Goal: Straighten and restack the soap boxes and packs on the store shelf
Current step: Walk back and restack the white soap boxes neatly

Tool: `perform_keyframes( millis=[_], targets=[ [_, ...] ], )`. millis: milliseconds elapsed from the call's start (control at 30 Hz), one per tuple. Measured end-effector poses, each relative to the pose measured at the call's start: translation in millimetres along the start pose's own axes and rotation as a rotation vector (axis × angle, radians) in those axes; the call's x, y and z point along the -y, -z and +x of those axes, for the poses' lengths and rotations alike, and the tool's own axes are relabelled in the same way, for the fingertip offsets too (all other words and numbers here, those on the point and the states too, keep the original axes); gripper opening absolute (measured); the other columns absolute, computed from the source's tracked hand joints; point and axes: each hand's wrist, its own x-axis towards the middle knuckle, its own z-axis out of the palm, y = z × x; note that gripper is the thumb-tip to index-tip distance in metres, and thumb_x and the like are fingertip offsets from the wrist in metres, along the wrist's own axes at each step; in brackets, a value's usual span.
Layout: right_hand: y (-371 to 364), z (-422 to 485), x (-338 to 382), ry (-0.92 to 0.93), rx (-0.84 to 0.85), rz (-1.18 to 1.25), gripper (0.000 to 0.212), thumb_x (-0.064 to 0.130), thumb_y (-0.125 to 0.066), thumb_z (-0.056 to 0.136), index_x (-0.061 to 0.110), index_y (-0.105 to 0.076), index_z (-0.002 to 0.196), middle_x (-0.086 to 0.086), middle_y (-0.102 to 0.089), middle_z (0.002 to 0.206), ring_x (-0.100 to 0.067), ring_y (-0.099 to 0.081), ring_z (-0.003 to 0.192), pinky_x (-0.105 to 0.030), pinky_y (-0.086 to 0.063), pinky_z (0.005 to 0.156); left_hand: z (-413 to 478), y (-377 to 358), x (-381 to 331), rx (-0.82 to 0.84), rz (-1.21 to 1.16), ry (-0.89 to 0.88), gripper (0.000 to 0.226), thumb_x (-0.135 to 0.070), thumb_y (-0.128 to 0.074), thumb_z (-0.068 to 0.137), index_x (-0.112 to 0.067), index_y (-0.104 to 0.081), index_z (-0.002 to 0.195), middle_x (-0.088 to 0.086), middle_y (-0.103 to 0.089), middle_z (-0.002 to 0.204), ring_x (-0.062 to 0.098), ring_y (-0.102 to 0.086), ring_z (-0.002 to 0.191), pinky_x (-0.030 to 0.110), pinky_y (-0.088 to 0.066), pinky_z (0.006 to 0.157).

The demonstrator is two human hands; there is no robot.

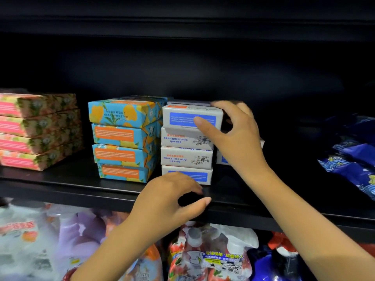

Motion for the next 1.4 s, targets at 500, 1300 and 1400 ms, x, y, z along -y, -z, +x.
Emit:
perform_keyframes(
  millis=[500,1300,1400],
  targets=[
    [-6.3,-4.8,-1.7,0.247,-0.090,-0.085,0.029,0.024,-0.064,0.087,0.003,-0.061,0.106,-0.007,-0.059,0.106,-0.019,-0.055,0.100,-0.025,-0.044,0.086,-0.6,-0.7,-0.2,-0.010,-0.013,0.009,0.039,-0.055,-0.052,0.079,-0.023,-0.074,0.085,-0.016,-0.070,0.085,-0.001,-0.062,0.083,0.028,-0.053,0.070],
    [55.5,-13.9,-69.8,0.185,0.336,-0.963,0.036,0.013,-0.062,0.081,0.012,-0.045,0.113,-0.005,-0.044,0.116,-0.019,-0.038,0.102,-0.023,-0.023,0.072,14.0,-20.0,-15.5,0.100,-0.107,0.016,0.035,-0.058,-0.050,0.075,-0.032,-0.072,0.086,-0.026,-0.067,0.091,-0.010,-0.058,0.092,0.014,-0.047,0.077],
    [66.2,-19.0,-68.3,0.168,0.312,-0.825,0.038,0.014,-0.062,0.081,0.013,-0.051,0.117,-0.001,-0.046,0.112,-0.016,-0.038,0.103,-0.027,-0.038,0.070,13.7,-20.9,-14.2,0.100,-0.110,0.025,0.028,-0.054,-0.056,0.076,-0.033,-0.072,0.086,-0.027,-0.067,0.091,-0.010,-0.058,0.092,0.017,-0.048,0.079]
  ],
)
